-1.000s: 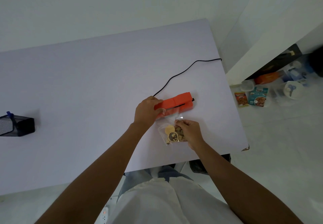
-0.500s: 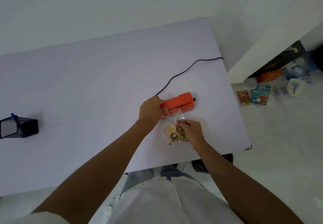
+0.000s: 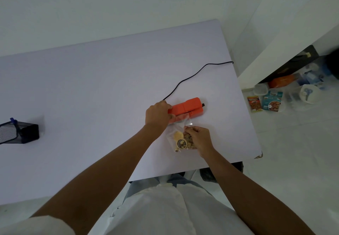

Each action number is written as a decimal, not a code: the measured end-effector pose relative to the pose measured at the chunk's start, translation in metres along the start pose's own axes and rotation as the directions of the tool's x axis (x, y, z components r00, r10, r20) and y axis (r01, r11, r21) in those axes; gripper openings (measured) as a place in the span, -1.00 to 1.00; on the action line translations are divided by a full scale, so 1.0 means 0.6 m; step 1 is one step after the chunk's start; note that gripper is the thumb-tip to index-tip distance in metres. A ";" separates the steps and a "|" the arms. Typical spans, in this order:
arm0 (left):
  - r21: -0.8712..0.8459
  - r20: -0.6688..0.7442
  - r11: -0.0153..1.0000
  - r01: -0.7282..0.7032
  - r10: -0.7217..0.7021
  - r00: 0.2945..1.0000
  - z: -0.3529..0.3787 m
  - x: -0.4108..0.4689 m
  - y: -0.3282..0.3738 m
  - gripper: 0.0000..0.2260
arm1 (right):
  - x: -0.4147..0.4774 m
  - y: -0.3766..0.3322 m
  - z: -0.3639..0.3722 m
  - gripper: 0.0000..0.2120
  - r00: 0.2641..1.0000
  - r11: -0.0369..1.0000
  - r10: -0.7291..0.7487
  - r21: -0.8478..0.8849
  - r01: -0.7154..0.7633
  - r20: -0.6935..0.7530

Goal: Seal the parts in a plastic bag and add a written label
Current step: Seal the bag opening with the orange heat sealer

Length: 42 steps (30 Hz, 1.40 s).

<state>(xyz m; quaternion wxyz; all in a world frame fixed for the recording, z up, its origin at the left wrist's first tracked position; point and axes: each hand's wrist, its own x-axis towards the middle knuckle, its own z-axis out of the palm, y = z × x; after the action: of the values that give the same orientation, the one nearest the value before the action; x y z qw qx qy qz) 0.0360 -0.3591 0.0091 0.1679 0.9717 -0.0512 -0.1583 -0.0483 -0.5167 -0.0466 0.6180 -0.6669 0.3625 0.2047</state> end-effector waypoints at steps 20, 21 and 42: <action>0.011 0.025 1.000 0.002 -0.003 1.000 0.000 0.003 0.002 -0.68 | -0.005 -0.004 -0.002 -0.82 1.000 1.000 0.017 0.008 -0.017 0.001; 0.015 0.026 1.000 0.005 -0.005 1.000 -0.002 0.005 0.004 -0.68 | -0.004 -0.005 -0.002 -0.82 1.000 1.000 0.015 0.011 -0.015 0.002; -0.510 -0.216 0.858 -0.060 -0.060 0.975 -0.012 -0.083 -0.054 -0.73 | -0.010 0.002 -0.002 -0.79 1.000 0.999 0.012 0.046 -0.011 -0.004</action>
<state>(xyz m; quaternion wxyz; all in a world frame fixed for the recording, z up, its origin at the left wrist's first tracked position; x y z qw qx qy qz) -0.0071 -0.3188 0.0186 0.4252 0.9033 0.0118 -0.0557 -0.0536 -0.5164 -0.0428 0.6312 -0.6509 0.3724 0.1983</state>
